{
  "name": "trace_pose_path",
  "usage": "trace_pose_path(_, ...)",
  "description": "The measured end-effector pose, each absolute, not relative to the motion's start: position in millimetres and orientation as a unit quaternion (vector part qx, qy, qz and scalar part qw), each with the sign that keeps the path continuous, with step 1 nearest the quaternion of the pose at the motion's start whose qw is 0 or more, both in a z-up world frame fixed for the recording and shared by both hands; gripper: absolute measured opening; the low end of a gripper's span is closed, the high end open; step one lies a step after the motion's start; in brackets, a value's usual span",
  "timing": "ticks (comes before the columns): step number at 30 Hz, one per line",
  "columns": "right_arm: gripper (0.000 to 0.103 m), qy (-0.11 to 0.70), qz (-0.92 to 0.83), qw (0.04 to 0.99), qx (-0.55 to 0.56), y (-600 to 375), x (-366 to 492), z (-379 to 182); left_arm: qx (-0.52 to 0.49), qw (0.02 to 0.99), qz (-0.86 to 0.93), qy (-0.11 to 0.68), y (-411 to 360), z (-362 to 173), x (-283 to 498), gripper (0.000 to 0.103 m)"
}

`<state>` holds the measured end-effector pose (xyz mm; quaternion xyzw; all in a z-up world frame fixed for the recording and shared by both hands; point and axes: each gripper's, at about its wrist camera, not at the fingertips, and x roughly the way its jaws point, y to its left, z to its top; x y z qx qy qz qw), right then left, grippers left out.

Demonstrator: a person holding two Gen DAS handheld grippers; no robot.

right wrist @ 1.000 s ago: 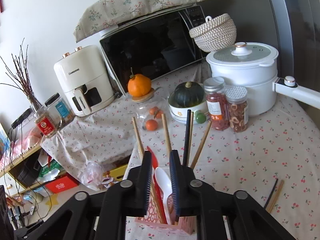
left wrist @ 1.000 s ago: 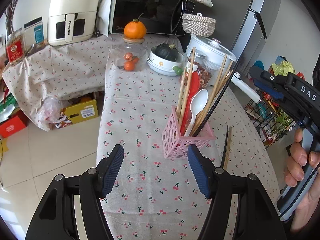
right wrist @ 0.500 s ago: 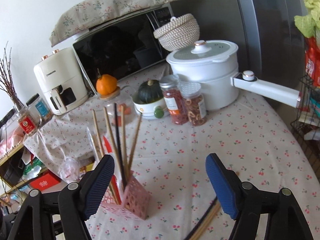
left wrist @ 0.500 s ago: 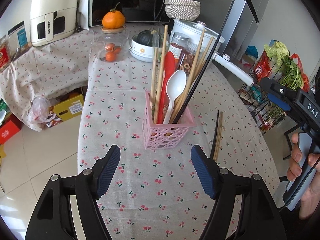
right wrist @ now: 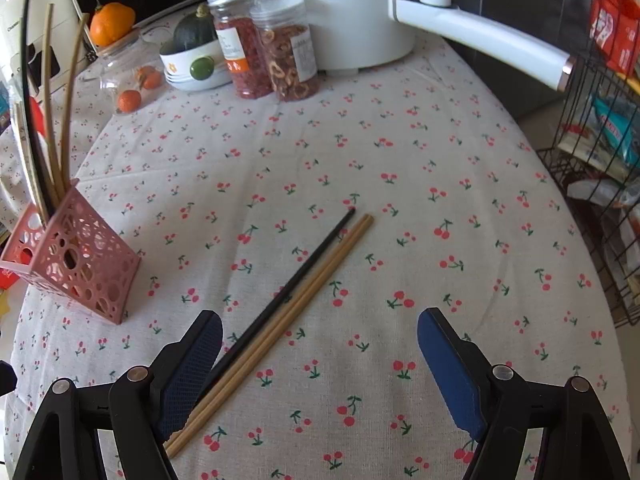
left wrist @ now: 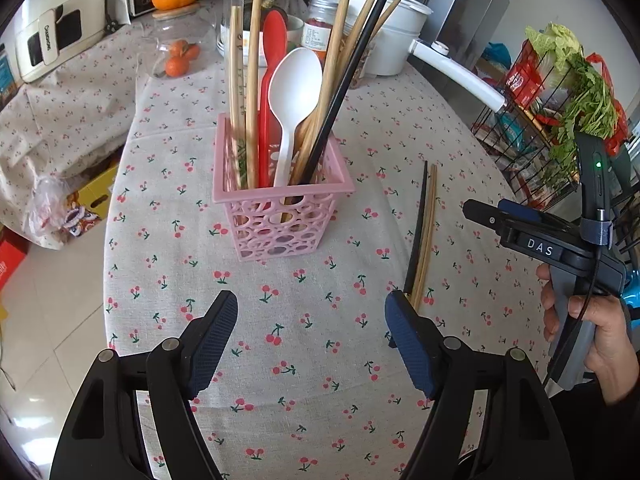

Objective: Organize utensils
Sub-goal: 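Close the left tool on the last black chopstick while the right tool grasps two wooden chopsticks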

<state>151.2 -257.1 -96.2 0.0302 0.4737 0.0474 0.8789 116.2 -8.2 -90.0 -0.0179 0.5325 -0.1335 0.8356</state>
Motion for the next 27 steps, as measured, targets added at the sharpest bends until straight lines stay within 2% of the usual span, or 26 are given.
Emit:
trace_pose_path(11,0.084,0.519,0.032,0.854,0.010,-253.1,178.0,-141.7,0.000,0.821,-0.149,0.551,-31.9,-103.2,124.9,0.079)
trace_pose_path(21,0.085,0.520,0.016,0.854,0.005,-253.4,184.8,-149.4,0.004,0.818,-0.154,0.554,-32.8,-105.1,121.1,0.079)
trace_pose_path(27,0.091,0.522,0.014,0.853,0.000,-249.5,189.1,-152.4,0.007,0.820,-0.151,0.552,-32.0,-106.4,120.4,0.079)
